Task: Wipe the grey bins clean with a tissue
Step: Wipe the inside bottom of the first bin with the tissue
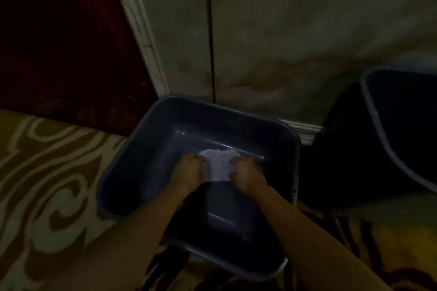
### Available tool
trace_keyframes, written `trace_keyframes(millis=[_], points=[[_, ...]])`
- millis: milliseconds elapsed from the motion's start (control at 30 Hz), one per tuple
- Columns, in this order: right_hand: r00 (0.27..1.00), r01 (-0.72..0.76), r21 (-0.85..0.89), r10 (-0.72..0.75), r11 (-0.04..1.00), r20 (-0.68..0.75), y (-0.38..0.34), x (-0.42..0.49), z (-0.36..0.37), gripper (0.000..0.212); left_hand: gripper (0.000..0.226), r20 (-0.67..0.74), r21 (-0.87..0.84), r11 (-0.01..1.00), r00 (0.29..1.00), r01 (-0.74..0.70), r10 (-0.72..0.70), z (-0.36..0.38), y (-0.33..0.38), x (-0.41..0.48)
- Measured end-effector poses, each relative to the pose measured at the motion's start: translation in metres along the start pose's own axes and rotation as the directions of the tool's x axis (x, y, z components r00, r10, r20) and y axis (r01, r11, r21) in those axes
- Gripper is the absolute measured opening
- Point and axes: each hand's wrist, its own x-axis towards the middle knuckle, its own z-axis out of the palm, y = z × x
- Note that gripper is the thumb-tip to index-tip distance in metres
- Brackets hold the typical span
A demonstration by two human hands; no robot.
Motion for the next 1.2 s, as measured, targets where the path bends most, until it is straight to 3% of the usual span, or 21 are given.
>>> trace_keyframes(millis=[333,467,800,1100,1200], points=[[0.969,-0.154,-0.104,0.129,0.983,-0.211,-0.022,0.013,0.035,0.049,0.047,0.07,0.167,0.938,0.952,-0.304,0.297,0.009,0.006,0.041],[0.964,-0.183,-0.098,0.158,0.978,-0.215,-0.026,0.018,0.043,0.038,0.036,-0.005,0.084,0.971,0.974,-0.224,0.225,0.015,0.006,0.047],[0.97,-0.077,-0.173,0.033,0.982,-0.243,-0.017,0.006,0.041,0.028,0.033,-0.052,0.13,0.949,0.953,-0.288,0.297,0.013,0.013,0.045],[0.974,-0.065,-0.098,0.042,0.993,-0.222,-0.019,0.0,0.031,0.024,0.016,-0.056,0.13,0.958,0.963,-0.255,0.263,0.012,0.008,0.03],[0.977,-0.009,-0.009,0.007,1.0,-0.211,-0.018,-0.007,0.012,0.024,0.027,0.012,0.17,0.935,0.949,-0.312,0.315,0.006,0.004,0.027]])
